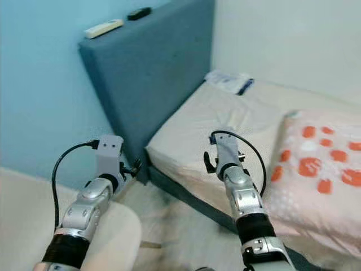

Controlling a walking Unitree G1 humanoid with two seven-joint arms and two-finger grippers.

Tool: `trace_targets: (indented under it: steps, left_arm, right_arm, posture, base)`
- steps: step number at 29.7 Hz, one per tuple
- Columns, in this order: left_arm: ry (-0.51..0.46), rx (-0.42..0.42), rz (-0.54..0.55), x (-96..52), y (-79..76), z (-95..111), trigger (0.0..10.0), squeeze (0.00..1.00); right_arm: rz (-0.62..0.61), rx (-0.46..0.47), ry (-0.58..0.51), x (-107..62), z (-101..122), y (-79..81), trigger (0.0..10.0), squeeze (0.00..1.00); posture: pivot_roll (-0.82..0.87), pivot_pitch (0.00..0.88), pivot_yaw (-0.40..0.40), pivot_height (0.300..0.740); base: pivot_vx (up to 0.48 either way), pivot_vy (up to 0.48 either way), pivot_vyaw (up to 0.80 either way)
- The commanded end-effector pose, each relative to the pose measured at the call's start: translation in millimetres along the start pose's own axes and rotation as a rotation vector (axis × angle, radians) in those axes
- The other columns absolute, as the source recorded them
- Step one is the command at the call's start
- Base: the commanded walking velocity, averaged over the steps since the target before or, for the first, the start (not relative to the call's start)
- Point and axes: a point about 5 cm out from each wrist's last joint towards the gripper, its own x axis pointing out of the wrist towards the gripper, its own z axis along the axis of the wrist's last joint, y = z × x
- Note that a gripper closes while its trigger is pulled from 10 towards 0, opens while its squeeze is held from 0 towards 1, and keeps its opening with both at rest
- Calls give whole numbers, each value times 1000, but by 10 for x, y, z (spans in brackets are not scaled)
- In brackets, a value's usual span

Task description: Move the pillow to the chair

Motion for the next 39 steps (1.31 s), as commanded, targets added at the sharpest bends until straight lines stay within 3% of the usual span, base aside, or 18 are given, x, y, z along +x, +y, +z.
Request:
trace_targets:
  steps: [1, 39]
  left_arm:
    - [17, 11, 11, -7, 27, -51, 10000, 0]
    - [20, 7, 14, -5, 27, -55, 10000, 0]
  right_arm:
    - [12, 15, 20, -4, -41, 30, 10000, 0]
    - [7, 33, 20, -15, -23, 27, 10000, 0]
  posture:
    - [26, 86, 45, 740]
    - [27, 106, 47, 740]
  base:
    - [0, 0, -688]
    - [0, 0, -707]
